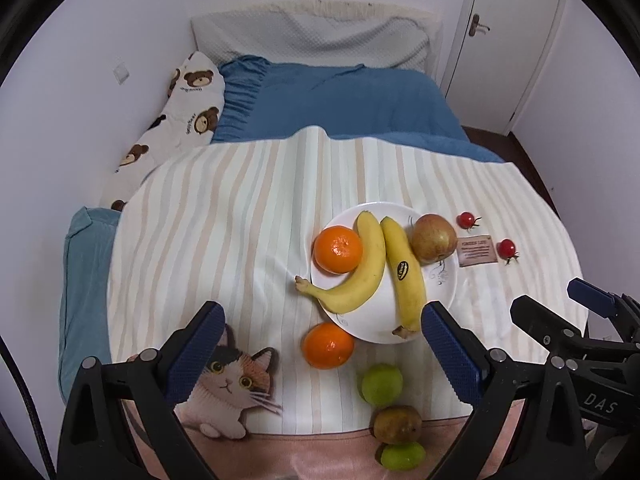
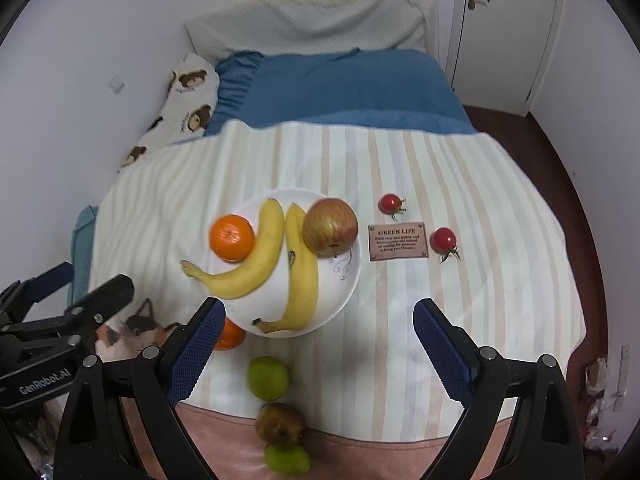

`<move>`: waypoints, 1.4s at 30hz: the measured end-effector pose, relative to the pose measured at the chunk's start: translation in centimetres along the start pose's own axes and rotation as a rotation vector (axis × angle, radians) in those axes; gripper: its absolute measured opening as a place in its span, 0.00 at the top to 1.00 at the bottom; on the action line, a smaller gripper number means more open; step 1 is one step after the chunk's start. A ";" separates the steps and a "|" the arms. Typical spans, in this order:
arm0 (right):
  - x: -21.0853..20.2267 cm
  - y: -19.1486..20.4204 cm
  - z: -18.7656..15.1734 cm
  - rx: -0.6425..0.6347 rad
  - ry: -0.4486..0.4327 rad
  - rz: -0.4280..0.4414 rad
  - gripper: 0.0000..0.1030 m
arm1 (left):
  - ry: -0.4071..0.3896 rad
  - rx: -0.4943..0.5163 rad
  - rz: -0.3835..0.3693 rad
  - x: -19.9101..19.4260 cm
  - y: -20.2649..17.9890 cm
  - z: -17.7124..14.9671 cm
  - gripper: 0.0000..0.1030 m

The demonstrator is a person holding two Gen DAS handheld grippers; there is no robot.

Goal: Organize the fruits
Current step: 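Grasp the brown pear with the left tool while the right tool grasps a green apple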

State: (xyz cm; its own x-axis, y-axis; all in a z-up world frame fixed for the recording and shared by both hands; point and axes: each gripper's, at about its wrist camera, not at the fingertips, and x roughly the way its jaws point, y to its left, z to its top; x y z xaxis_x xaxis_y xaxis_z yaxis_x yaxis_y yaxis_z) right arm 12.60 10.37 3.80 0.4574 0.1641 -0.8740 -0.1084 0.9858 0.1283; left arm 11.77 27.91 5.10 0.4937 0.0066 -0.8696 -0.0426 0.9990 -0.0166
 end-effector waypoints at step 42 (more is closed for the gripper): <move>9.3 -7.5 -21.2 0.152 0.379 -0.063 0.37 | 0.447 0.166 -0.055 13.6 -7.8 -14.9 0.02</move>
State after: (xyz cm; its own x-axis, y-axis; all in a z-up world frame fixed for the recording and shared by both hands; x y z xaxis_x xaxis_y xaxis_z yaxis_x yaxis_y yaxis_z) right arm -1.05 3.77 -15.24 0.0988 0.1064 -0.9894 0.0536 0.9922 0.1121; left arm 5.87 19.50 -13.92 0.0678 -0.0303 -0.9972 0.1307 0.9912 -0.0213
